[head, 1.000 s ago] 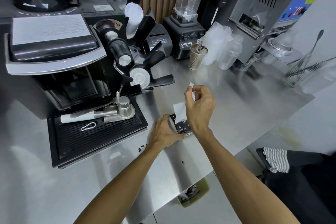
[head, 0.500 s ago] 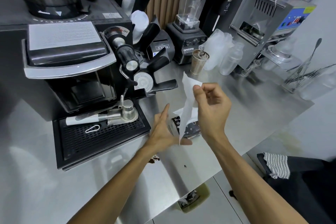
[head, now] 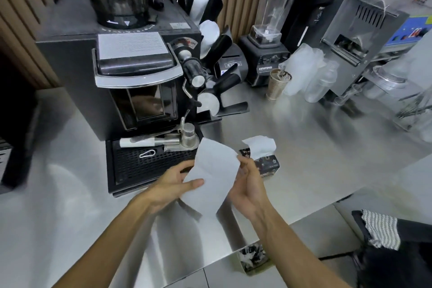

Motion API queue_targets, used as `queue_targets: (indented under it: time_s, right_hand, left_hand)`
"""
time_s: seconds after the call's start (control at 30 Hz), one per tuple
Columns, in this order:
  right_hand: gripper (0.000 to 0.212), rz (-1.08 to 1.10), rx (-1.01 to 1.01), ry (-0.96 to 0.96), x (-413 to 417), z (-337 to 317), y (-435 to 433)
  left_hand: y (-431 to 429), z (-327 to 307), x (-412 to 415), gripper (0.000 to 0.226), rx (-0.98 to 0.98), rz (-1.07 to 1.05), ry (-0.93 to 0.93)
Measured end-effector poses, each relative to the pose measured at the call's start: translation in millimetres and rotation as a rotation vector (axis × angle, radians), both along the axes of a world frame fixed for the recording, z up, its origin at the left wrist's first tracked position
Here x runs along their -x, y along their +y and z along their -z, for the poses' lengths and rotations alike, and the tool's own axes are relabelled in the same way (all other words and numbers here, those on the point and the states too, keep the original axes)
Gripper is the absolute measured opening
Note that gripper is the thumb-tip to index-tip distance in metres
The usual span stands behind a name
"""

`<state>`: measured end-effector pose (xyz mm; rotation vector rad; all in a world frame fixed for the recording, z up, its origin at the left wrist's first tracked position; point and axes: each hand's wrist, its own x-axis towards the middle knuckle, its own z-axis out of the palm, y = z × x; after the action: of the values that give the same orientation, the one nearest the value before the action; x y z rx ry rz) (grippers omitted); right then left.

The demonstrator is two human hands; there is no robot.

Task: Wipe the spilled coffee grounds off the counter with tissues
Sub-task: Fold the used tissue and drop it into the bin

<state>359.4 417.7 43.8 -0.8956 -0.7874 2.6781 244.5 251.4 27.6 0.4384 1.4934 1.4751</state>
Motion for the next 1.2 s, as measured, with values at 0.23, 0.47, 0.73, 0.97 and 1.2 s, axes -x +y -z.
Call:
queue_targets:
  time_s: [0.23, 0.47, 0.73, 0.97, 1.2]
  right_hand:
    - [0.058, -0.233, -0.165, -0.209, -13.7, 27.3, -18.0]
    - [0.056, -0.285, -0.329, -0.339, -23.8, 33.2, 2.8]
    - [0.055, -0.403, -0.477, -0.352, -34.9, 21.7, 32.4]
    - [0.041, -0.460, -0.552, -0.317, -45.5, 24.6, 50.6]
    - [0.033, -0.524, -0.877, -0.173, -41.6, 27.3, 50.3]
  left_hand:
    - [-24.1, 16.9, -9.9, 0.061, 0.170, 0.009, 0.147]
    - [-27.6, 14.7, -15.2, 0.074, 0.332, 0.060, 0.250]
    - [-19.0, 3.6, -31.2, 0.060, 0.392, -0.037, 0.345]
    - [-25.5, 5.6, -39.1, 0.027, 0.384, -0.112, 0.451]
    - [-25.9, -0.3, -42.8, 0.031, 0.435, -0.111, 0.559]
